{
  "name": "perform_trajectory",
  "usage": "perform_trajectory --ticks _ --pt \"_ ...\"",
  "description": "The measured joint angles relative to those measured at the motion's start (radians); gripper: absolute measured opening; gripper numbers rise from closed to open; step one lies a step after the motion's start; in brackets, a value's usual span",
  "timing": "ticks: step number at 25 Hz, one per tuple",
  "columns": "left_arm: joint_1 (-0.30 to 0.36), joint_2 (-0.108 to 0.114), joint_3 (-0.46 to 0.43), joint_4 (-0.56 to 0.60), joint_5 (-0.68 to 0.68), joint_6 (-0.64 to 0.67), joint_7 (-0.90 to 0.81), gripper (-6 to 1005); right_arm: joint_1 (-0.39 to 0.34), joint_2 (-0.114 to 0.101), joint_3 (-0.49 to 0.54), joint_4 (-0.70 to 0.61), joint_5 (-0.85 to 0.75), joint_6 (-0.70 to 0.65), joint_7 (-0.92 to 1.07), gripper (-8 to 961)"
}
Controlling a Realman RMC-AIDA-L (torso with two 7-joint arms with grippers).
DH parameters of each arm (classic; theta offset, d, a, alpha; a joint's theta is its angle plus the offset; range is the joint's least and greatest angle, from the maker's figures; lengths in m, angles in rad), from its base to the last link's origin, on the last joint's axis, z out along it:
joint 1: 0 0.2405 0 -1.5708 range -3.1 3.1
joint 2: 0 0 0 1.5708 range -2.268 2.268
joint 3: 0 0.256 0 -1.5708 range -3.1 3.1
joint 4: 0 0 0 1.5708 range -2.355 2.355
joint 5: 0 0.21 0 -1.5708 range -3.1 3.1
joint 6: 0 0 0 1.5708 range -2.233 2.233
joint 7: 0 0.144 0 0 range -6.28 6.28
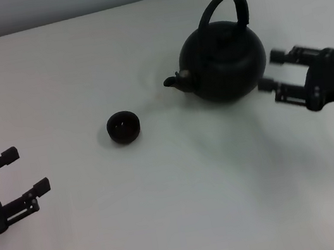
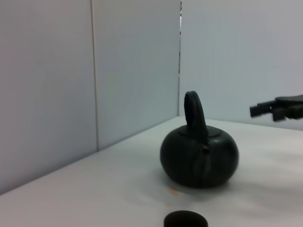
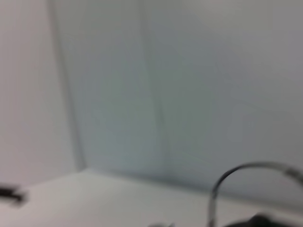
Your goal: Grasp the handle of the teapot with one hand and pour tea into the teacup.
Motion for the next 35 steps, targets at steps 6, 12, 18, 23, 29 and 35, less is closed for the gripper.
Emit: perform_trajectory --ticks 6,12,18,23,29,35 --pt "-0.059 0.041 0.097 0.042 0.001 0.004 -0.129 824 0.102 -0.047 0.003 -0.095 -0.281 -0.031 0.175 640" --pt "-0.155 0.092 0.203 0.044 0.012 0.005 -0.268 824 0.196 -0.054 0.001 -0.102 -0.422 -0.029 0.213 641" --pt "-0.209 0.092 0.248 0.106 0.067 -0.005 -0.352 824 0.221 -0.056 -0.002 -0.112 -0.442 -0.025 0.217 641" --pt "-0.220 0.087 0.245 0.122 0.090 -0.009 -0.368 824 0.221 -0.056 -0.002 -0.117 -0.456 -0.025 0.218 641" --pt "-0.220 0.087 0.250 0.123 0.091 -0.010 -0.360 824 0.220 -0.056 -0.003 -0.118 -0.457 -0.025 0.219 641" --pt "-0.215 0.079 0.254 0.124 0.092 -0.012 -0.357 824 0.222 -0.056 -0.004 -0.118 -0.461 -0.025 0.219 641"
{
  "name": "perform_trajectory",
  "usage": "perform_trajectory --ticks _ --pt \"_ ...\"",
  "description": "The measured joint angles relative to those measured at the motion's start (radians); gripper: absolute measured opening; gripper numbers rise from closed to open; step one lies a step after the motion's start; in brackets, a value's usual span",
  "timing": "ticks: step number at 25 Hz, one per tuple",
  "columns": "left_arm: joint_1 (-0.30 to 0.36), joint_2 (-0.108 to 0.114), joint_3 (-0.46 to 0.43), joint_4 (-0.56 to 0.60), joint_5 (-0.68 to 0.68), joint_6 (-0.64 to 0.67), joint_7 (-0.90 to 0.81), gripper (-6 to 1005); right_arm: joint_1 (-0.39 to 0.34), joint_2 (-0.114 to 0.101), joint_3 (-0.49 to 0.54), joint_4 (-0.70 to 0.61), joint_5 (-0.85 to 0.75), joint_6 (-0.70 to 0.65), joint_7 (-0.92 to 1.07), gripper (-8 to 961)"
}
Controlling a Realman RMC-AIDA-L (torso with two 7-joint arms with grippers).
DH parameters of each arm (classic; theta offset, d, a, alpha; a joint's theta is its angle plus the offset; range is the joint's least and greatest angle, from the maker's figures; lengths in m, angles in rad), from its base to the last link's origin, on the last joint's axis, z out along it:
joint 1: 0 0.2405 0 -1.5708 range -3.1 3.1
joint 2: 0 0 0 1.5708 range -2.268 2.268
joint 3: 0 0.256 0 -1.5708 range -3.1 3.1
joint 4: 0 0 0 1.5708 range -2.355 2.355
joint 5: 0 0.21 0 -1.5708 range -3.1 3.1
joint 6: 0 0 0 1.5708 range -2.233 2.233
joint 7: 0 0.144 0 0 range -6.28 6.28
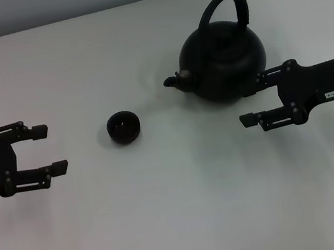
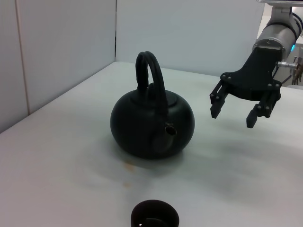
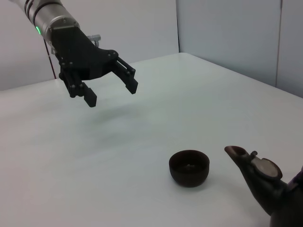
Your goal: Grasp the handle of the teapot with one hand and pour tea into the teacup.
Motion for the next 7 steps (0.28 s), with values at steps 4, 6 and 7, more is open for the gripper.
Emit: perform_trajectory --ticks 4,6,7 --pt "-0.002 -0.008 0.000 0.000 0.029 -0.003 -0.002 824 0.002 0.000 0.000 0.000 -0.016 -0.001 0.001 641" --pt "-0.004 -0.011 0.000 0.000 0.040 -0.007 -0.004 824 0.004 0.000 0.000 0.000 -0.022 0.000 0.002 641" --pt "-0.004 -0.012 -0.001 0.000 0.042 -0.008 -0.005 824 0.005 0.000 0.000 0.000 -0.023 0.000 0.002 641"
